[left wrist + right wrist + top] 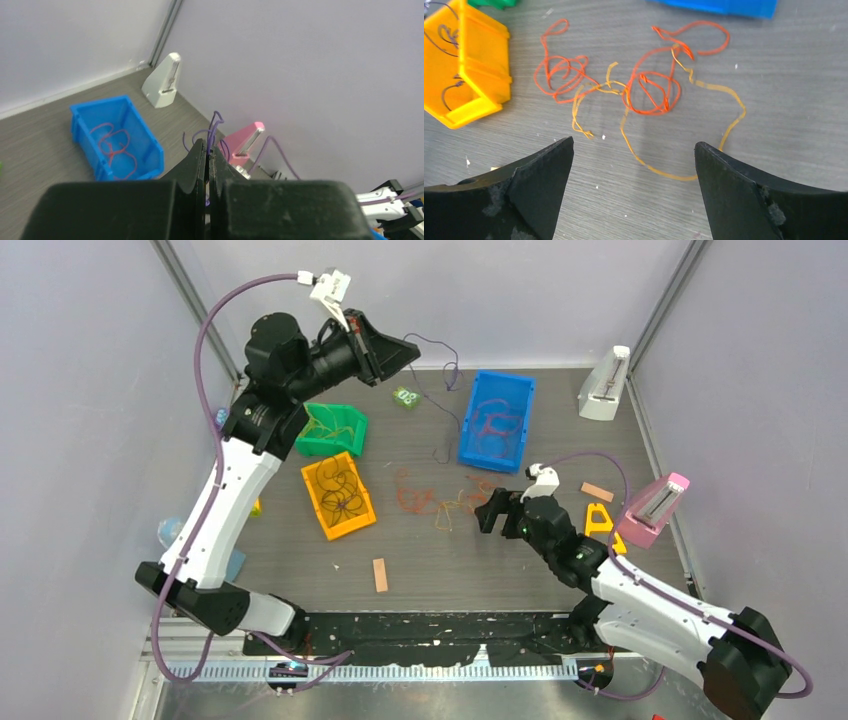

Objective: Untangle the cables

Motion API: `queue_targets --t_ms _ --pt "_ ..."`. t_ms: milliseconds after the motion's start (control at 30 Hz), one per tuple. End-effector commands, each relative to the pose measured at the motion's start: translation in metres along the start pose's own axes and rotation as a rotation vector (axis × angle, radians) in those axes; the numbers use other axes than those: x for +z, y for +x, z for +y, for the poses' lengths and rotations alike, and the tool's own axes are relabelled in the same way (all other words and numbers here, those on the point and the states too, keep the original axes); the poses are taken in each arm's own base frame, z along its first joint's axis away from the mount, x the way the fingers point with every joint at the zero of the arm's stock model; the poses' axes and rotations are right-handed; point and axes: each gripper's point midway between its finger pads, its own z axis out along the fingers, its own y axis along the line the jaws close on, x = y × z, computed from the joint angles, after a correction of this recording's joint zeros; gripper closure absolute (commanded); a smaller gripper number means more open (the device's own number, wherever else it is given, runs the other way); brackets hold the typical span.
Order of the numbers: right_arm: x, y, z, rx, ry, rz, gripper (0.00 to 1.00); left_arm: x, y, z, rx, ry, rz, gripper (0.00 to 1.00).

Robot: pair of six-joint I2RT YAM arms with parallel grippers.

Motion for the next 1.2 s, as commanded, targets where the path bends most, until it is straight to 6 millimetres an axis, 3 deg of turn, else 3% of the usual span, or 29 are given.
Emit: queue_targets --t_ms 0,233,533,800,933,967,1167 --pt "-0.011 -0.037 0.019 -0.104 -0.050 -0.066 0.05 -0.032 -0.005 0.004 0.054 -0.066 -0.037 1.00" --pt "-0.019 -0.047 0.031 -0.168 -0.115 -0.077 0.05 -0.071 0.030 0.038 0.063 -0.214 0.025 1.00" --pt "-0.016 -0.053 0.037 -0.199 -0.122 -0.075 0.05 -0.136 0.080 0.129 -0.010 -0.522 0.061 1.00" --pt "-0.015 -0.057 0.043 -0.222 -0.136 -0.069 0.05 -0.156 0.135 0.194 -0.153 -0.601 0.040 1.00" --pt "-0.016 -0.058 0.044 -0.219 -0.139 -0.072 0.05 -0.179 0.172 0.237 -0.265 -0.719 -0.006 1.00" --pt "-0.017 -0.058 0.043 -0.218 -0.139 -0.072 0.05 -0.188 0.191 0.248 -0.300 -0.773 -0.002 1.00" --pt "-0.018 -0.057 0.039 -0.217 -0.127 -0.077 0.05 -0.223 0.248 0.277 -0.370 -0.971 0.060 1.00"
